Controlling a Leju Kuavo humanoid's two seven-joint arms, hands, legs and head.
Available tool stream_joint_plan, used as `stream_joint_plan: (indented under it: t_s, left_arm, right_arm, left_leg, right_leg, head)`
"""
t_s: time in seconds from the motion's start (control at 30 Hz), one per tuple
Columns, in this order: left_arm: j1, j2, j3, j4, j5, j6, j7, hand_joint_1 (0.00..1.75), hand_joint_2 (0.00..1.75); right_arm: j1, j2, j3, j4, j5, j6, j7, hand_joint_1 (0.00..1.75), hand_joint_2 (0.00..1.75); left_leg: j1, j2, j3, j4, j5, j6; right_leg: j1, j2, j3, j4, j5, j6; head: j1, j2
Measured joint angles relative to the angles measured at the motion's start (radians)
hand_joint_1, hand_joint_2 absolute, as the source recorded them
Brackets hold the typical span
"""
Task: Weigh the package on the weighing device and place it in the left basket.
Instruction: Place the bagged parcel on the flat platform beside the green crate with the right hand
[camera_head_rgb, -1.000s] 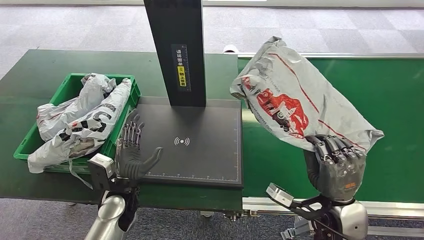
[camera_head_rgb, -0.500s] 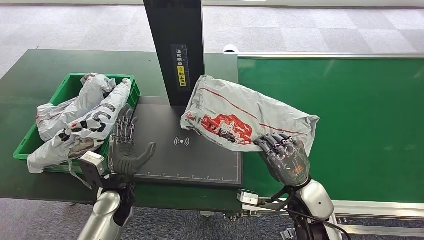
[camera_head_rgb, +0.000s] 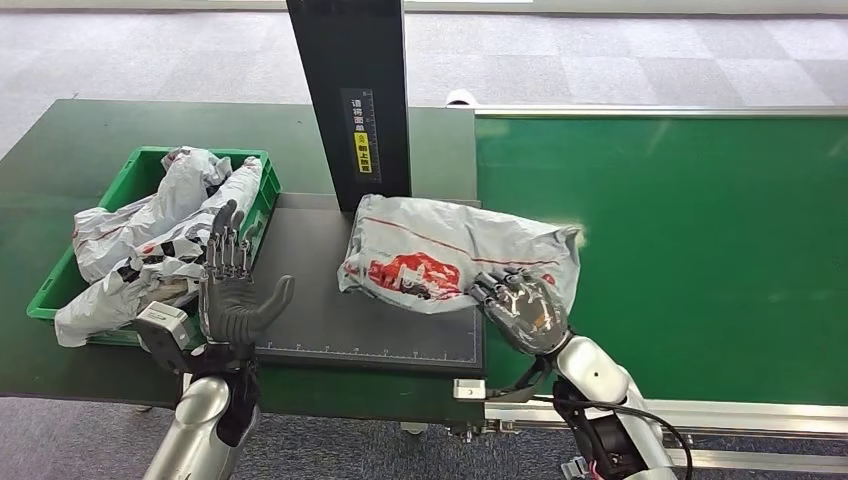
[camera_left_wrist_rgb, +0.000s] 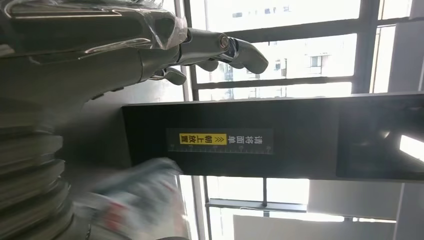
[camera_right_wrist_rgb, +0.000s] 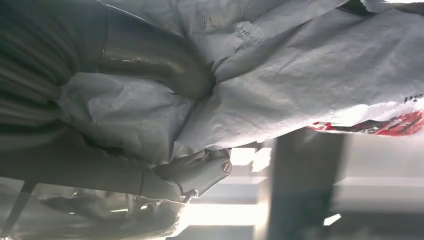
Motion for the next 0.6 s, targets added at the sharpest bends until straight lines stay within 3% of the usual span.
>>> stream_joint_plan:
  t_s: [0.23,0.43,0.6]
  left_arm:
    - [-0.026,0.000,0.020,-0.011,0.011,0.002,0.000,0.00,1.75]
    - [-0.054,-0.011,0.010,-0.006,-0.011,-0.002,0.008,0.00,1.75]
    - [-0.060,-0.011,0.009,-0.004,-0.009,-0.001,0.010,0.00,1.75]
  right_arm:
    - [-0.048,0.043,0.197,0.192,-0.057,0.000,-0.013,1.75,1.75]
    - [-0.057,0.138,0.306,0.286,-0.105,0.000,-0.017,1.75,1.75]
    - [-0.065,0.182,0.363,0.335,-0.160,0.000,-0.044,1.75,1.75]
  left_leg:
    - [0.001,0.000,-0.001,0.000,0.000,0.000]
    - [0.001,0.000,-0.001,0.000,0.000,0.000]
    - [0.001,0.000,-0.001,0.000,0.000,0.000]
  right_leg:
    - [0.001,0.000,-0.001,0.000,0.000,0.000]
    - [0.001,0.000,-0.001,0.000,0.000,0.000]
    - [0.001,0.000,-0.001,0.000,0.000,0.000]
  head:
    - [0.000,0.000]
    - [0.000,0.000]
    - [0.000,0.000]
